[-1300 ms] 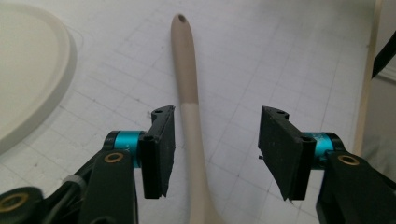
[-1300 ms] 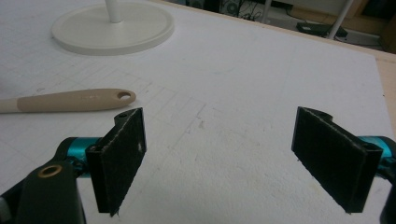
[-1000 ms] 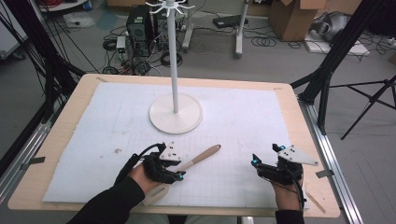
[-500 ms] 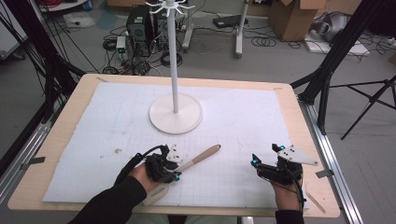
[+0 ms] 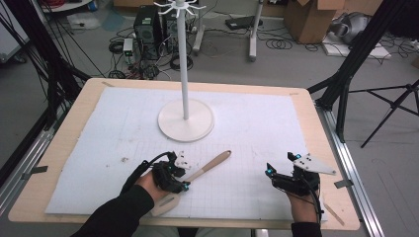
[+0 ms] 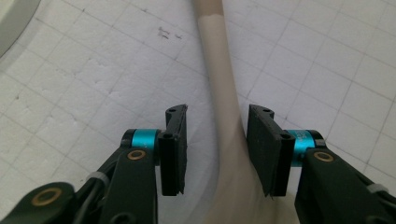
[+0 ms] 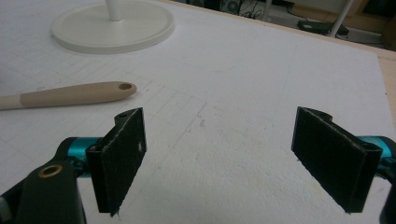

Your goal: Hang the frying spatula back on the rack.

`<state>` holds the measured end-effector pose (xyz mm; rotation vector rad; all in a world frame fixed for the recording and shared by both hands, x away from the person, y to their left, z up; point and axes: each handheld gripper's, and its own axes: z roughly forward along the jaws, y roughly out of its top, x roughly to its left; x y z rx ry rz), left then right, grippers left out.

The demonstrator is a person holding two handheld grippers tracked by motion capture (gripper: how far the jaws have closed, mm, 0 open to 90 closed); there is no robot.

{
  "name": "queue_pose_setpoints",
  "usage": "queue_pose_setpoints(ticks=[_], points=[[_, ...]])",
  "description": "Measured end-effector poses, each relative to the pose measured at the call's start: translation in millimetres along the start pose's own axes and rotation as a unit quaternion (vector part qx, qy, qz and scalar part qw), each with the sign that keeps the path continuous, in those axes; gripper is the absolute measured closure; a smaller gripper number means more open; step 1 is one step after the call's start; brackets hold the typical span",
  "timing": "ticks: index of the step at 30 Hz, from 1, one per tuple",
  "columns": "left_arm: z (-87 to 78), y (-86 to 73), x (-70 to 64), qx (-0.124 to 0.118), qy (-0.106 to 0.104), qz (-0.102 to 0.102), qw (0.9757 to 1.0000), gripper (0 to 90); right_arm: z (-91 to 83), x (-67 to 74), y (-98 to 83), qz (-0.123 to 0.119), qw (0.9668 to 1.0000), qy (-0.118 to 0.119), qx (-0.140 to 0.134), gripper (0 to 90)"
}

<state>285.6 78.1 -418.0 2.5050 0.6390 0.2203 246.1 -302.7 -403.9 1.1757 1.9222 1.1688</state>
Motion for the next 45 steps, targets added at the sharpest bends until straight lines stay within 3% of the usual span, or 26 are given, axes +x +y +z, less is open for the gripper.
queue_pose_setpoints(ticks=[5, 8, 11, 14, 19, 23, 25, 28, 32, 41, 45], points=[[-1.2, -2.8, 3.2, -0.004, -0.003, -0.013, 0.9999, 54.5, -0.2, -0.4, -0.1, 0.0, 1.0, 0.0, 0.0, 16.6], [0.1, 0.6, -1.6, 0.004, -0.007, 0.007, 0.9999, 64.4, 0.9, -0.3, -0.1, -0.001, 1.0, 0.002, 0.002, 16.6], [1.2, 5.0, -2.2, 0.017, -0.006, 0.011, 0.9998, 66.3, 1.5, 1.3, 0.5, -0.002, 1.0, 0.002, 0.003, 16.7], [2.9, 9.4, 1.6, 0.029, -0.013, -0.001, 0.9995, 65.4, 1.8, 1.3, 0.5, -0.003, 1.0, 0.003, 0.003, 16.8], [7.0, 15.3, 1.5, 0.029, -0.006, -0.016, 0.9994, 61.7, 2.0, 1.1, 0.5, -0.003, 1.0, 0.003, 0.004, 17.0], [6.9, 14.4, -1.1, 0.026, -0.004, -0.003, 0.9997, 66.4, 1.6, -0.1, 0.1, -0.003, 1.0, 0.002, 0.005, 17.0], [6.8, 13.7, -1.7, 0.023, -0.012, 0.001, 0.9997, 70.9, 1.4, 0.2, 0.2, -0.002, 1.0, 0.003, 0.004, 17.1], [6.9, 11.7, 4.4, 0.016, -0.031, -0.02, 0.9992, 74.6, 1.3, 0.4, 0.4, -0.004, 1.0, 0.003, 0.002, 17.3], [7.0, 10.8, 10.8, 0.014, -0.046, -0.03, 0.9984, 76.0, 0.6, 0.6, 0.4, -0.003, 1.0, 0.005, 0.003, 17.7], [7.2, 10.8, 10.9, 0.014, -0.046, -0.025, 0.9985, 75.8, 1.1, 0.9, 0.4, -0.003, 1.0, 0.007, 0.003, 18.1], [7.2, 10.2, 14.6, 0.014, -0.058, -0.031, 0.9977, 76.4, 1.2, 1.0, 0.2, -0.005, 0.9999, 0.008, 0.005, 18.2]])
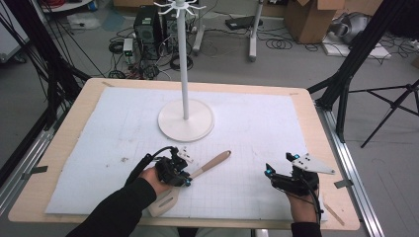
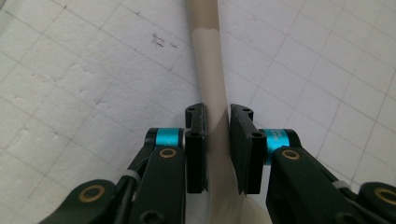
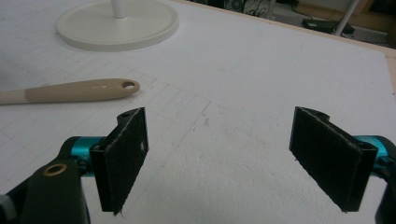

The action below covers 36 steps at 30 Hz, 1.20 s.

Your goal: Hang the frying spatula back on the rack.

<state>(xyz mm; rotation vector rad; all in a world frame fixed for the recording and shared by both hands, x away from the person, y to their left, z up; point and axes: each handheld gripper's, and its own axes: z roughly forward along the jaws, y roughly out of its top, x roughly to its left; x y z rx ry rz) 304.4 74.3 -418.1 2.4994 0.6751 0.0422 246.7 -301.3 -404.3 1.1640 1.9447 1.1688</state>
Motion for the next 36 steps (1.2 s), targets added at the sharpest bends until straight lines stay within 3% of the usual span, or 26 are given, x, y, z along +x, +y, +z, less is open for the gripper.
queue_pose_setpoints(ticks=[12, 22, 30, 36], points=[[-1.7, -2.1, 4.4, -0.01, -0.014, -0.022, 0.9996, 77.7, 0.0, -0.4, 0.2, 0.003, 1.0, 0.001, -0.001, 19.1], [-14.3, -14.4, 8.6, -0.049, -0.016, -0.04, 0.9979, 78.3, -0.2, -0.6, 0.4, 0.0, 1.0, 0.001, -0.002, 19.1], [-37.0, -26.7, 14.6, -0.112, -0.018, -0.053, 0.9921, 78.4, 0.3, 0.2, 0.7, 0.002, 1.0, 0.002, -0.003, 19.1], [-51.5, -32.3, 16.0, -0.157, -0.023, -0.051, 0.986, 78.4, 0.7, 0.8, 0.9, 0.0, 1.0, 0.002, -0.003, 19.1]])
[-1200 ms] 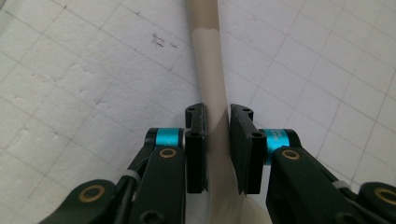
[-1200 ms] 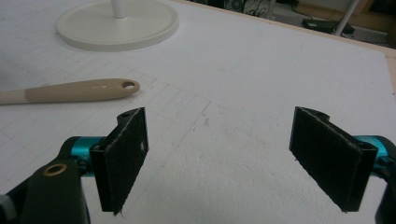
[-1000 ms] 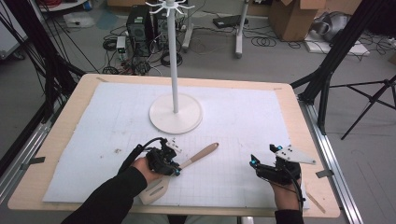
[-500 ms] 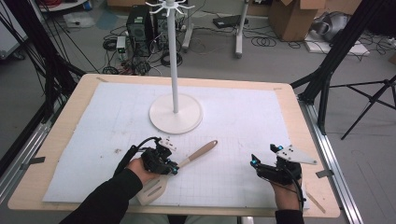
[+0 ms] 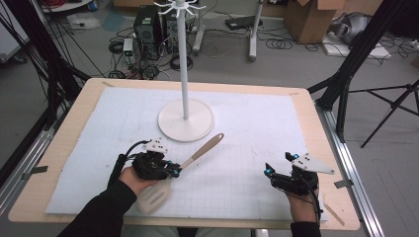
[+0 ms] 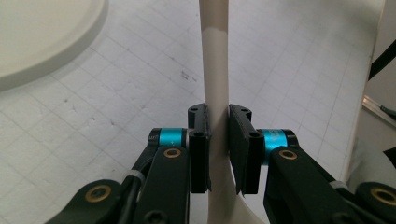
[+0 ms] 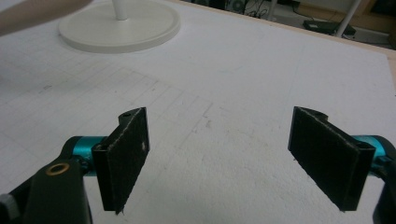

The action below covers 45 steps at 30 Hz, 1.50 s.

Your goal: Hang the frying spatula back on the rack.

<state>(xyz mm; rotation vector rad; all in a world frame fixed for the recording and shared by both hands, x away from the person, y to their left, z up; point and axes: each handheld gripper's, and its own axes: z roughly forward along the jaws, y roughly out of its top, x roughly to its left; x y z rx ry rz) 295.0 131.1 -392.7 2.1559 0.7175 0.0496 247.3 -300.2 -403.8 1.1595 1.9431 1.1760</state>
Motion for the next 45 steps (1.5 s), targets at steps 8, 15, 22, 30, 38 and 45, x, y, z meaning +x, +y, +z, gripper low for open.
queue_pose_setpoints(ticks=[8, 15, 22, 30, 38, 45], points=[[-17.1, -4.4, 0.5, -0.065, -0.012, 0.002, 0.9978, 78.4, 1.2, 4.3, 2.8, -0.006, 0.9999, 0.012, -0.005, 19.1], [-27.8, -11.9, 1.2, -0.116, -0.019, 0.005, 0.993, 78.4, 6.6, 17.8, 13.1, -0.001, 0.9981, 0.056, -0.026, 17.0], [-31.5, -21.4, -1.3, -0.151, -0.025, 0.018, 0.988, 78.4, 23.1, 46.7, 31.7, -0.024, 0.991, 0.13, -0.022, 16.7], [-34.6, -29.0, -0.4, -0.172, -0.03, 0.021, 0.9844, 78.4, 41.5, 78.0, 57.3, -0.045, 0.9821, 0.179, -0.037, 17.0], [-36.2, -33.3, -2.6, -0.188, -0.034, 0.026, 0.9812, 78.5, 56.2, 97.1, 72.3, -0.04, 0.9751, 0.212, -0.051, 18.0], [-35.5, -29.8, -10.0, -0.199, -0.044, 0.033, 0.9785, 79.4, 62.0, 108.4, 83.4, -0.037, 0.9669, 0.244, -0.067, 23.4]])
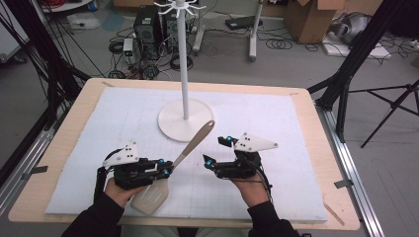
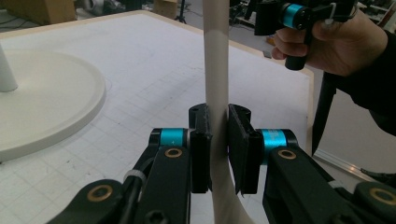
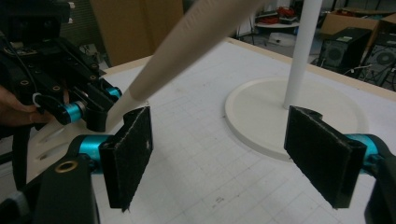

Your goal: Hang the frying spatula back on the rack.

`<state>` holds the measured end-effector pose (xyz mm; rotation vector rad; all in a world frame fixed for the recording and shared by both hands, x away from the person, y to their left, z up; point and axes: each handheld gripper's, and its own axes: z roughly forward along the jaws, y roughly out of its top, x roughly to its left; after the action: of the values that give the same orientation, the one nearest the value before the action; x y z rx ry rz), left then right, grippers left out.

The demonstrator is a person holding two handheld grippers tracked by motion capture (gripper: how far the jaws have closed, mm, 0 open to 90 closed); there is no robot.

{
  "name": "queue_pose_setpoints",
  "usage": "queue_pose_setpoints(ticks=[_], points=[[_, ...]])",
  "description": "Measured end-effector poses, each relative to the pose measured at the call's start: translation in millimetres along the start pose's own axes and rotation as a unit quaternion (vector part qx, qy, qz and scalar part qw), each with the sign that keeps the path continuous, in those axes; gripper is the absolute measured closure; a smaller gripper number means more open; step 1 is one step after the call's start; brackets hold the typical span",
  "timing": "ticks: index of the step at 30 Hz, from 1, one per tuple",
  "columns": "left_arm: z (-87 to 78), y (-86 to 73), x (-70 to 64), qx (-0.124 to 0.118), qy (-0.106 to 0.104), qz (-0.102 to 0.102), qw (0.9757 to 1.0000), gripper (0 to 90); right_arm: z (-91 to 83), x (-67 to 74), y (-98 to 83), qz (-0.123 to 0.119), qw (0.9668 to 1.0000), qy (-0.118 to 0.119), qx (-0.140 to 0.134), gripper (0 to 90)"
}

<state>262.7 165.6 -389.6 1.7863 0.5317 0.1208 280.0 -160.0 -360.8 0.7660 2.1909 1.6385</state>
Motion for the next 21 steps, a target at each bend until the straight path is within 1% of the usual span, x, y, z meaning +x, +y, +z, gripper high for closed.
queue_pose_setpoints(ticks=[1, 4, 6, 7, 8, 9, 11, 13, 15, 16, 18, 19, 21], points=[[0.2, 0.4, -0.7, -0.002, 0.0, 0.001, 1.0, 79.9, 2.2, 1.0, 2.4, -0.002, 1.0, 0.002, 0.003, 24.5], [3.3, -0.2, -1.7, 0.005, 0.001, 0.001, 1.0, 80.3, 6.1, 2.9, 6.7, 0.002, 0.9998, 0.018, 0.002, 28.1], [5.4, -2.3, 0.2, 0.015, 0.005, 0.001, 0.9999, 80.4, 11.6, -0.7, 6.2, 0.012, 0.9997, 0.021, 0.01, 33.4], [5.8, -4.6, 1.0, 0.017, 0.003, -0.001, 0.9999, 80.4, 13.5, -3.6, 4.6, 0.028, 0.9992, 0.026, 0.008, 34.6], [6.1, -5.6, 1.3, 0.016, 0.002, 0.001, 0.9999, 80.4, 15.2, -6.3, 2.8, 0.038, 0.9987, 0.035, 0.002, 35.6], [6.1, -5.6, 1.4, 0.017, 0.001, 0.004, 0.9999, 80.4, 15.5, -7.1, 2.1, 0.042, 0.9984, 0.039, 0.0, 35.8], [6.4, -5.1, 1.4, 0.014, -0.009, 0.005, 0.9999, 80.4, 16.5, -7.9, 1.9, 0.041, 0.9983, 0.041, 0.0, 36.1], [7.7, -5.1, 0.6, 0.017, -0.01, 0.007, 0.9998, 80.4, 17.6, -9.8, 1.4, 0.051, 0.9975, 0.049, -0.001, 39.3], [8.1, -5.5, 0.1, 0.016, -0.011, 0.005, 0.9998, 80.4, 17.5, -12.4, 1.5, 0.061, 0.9955, 0.072, -0.011, 45.7], [8.0, -5.4, 0.1, 0.017, -0.013, 0.005, 0.9997, 80.4, 17.1, -13.0, 2.0, 0.064, 0.9939, 0.087, -0.02, 50.6], [6.6, -4.6, 0.2, 0.012, -0.016, 0.003, 0.9998, 80.4, 16.2, -12.8, 2.9, 0.068, 0.9912, 0.108, -0.035, 55.4], [5.3, -3.5, -0.2, 0.012, -0.018, 0.006, 0.9998, 80.3, 15.9, -12.9, 3.1, 0.069, 0.9904, 0.113, -0.039, 57.1], [3.8, -1.3, -1.3, 0.011, -0.02, 0.011, 0.9997, 80.3, 14.7, -14.6, 3.6, 0.081, 0.9856, 0.139, -0.053, 61.0]])
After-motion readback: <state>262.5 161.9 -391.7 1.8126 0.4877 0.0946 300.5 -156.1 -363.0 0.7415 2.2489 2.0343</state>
